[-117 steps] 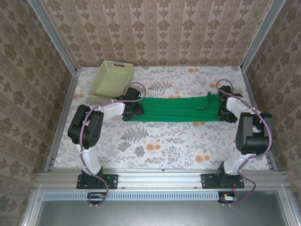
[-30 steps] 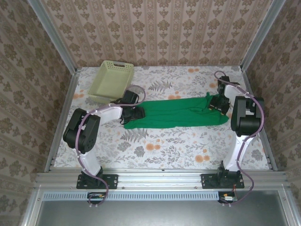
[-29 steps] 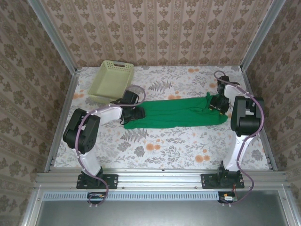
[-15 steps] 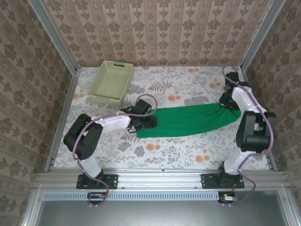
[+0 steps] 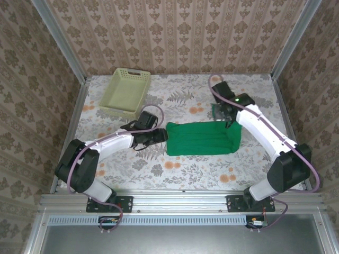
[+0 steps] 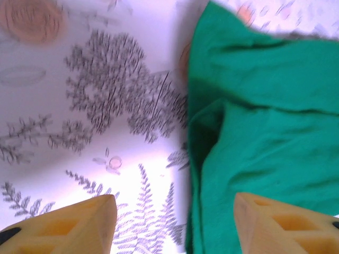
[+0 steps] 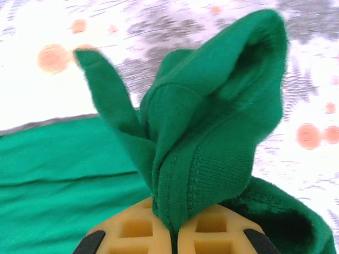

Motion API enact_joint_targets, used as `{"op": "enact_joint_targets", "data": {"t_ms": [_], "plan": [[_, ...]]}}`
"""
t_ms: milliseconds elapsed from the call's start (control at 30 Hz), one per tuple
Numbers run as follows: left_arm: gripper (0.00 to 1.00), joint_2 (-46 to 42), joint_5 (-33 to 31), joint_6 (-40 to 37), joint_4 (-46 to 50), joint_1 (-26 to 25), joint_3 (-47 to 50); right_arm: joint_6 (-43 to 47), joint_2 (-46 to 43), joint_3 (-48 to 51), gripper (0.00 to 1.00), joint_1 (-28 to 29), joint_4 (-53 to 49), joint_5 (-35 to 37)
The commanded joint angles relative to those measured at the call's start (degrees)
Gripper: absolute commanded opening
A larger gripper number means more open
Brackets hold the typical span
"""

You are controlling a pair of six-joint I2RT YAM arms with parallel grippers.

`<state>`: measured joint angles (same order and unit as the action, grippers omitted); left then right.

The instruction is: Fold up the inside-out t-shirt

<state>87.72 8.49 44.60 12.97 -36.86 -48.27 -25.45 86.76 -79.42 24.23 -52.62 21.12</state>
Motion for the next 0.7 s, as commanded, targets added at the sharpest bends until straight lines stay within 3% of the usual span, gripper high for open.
{"op": "enact_joint_targets", "data": {"t_ms": [0, 133, 300, 667], "plan": [[0.59, 1.2, 2.8, -0.6, -4.9, -0.5, 1.7, -8.7, 3.0, -1.2, 0.0, 5.9, 0.3, -2.8], [0.53, 4.0, 4.1, -0.5, -8.8, -1.3, 2.1, -13.6, 11.0, -5.8, 0.0, 12.4, 0.1, -2.0], [0.45, 6.6, 5.9, 0.4, -12.8, -2.6, 2.9, -18.0, 18.0, -8.6, 0.0, 16.0, 1.9, -4.4], [0.25, 8.4, 6.9, 2.6, -17.7, -3.7, 5.8, -24.3, 18.1, -6.2, 0.0, 17.8, 12.2, -12.7]]}}
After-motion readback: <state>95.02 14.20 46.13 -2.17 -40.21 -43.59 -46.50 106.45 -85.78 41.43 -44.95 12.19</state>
